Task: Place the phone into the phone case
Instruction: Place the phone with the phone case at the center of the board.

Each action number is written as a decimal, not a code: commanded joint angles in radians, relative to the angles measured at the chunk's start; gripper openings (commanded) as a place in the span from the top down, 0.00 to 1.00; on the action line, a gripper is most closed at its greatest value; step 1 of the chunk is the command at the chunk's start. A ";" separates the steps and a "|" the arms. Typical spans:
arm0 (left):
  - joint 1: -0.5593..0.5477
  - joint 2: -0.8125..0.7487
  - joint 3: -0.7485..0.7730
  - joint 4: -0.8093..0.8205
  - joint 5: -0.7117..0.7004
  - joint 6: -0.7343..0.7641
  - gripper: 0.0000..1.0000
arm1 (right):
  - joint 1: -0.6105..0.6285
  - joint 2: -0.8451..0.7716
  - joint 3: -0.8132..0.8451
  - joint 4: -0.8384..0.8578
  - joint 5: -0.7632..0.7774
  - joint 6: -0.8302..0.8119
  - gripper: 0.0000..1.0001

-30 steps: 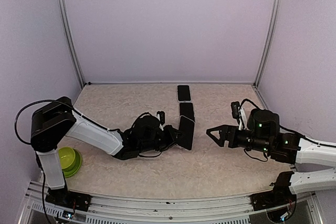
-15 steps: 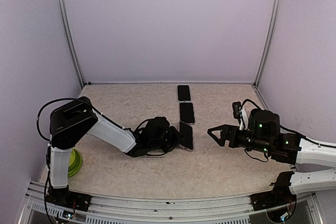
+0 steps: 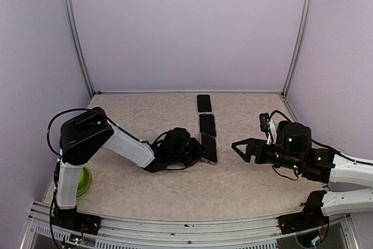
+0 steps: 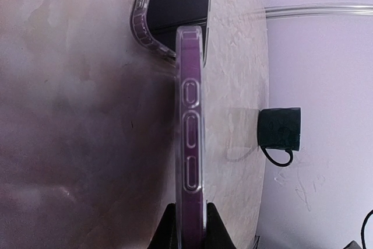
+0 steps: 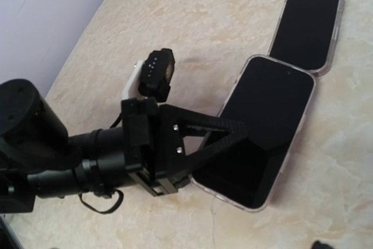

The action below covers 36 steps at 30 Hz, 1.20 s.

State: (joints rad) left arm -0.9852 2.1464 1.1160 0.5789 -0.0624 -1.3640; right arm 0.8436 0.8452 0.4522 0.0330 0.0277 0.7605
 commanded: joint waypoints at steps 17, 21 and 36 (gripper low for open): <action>0.011 0.034 0.007 0.047 0.079 0.002 0.67 | -0.018 0.005 -0.009 0.003 0.004 -0.006 0.09; 0.011 0.018 0.002 0.024 0.070 0.010 0.59 | -0.019 0.011 -0.009 0.009 -0.004 -0.006 0.09; 0.035 -0.062 0.008 -0.154 -0.012 0.098 0.34 | -0.020 0.012 -0.009 -0.007 0.001 -0.009 0.08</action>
State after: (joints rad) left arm -0.9607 2.1349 1.1271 0.5087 -0.0391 -1.3045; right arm 0.8345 0.8593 0.4511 0.0334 0.0200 0.7597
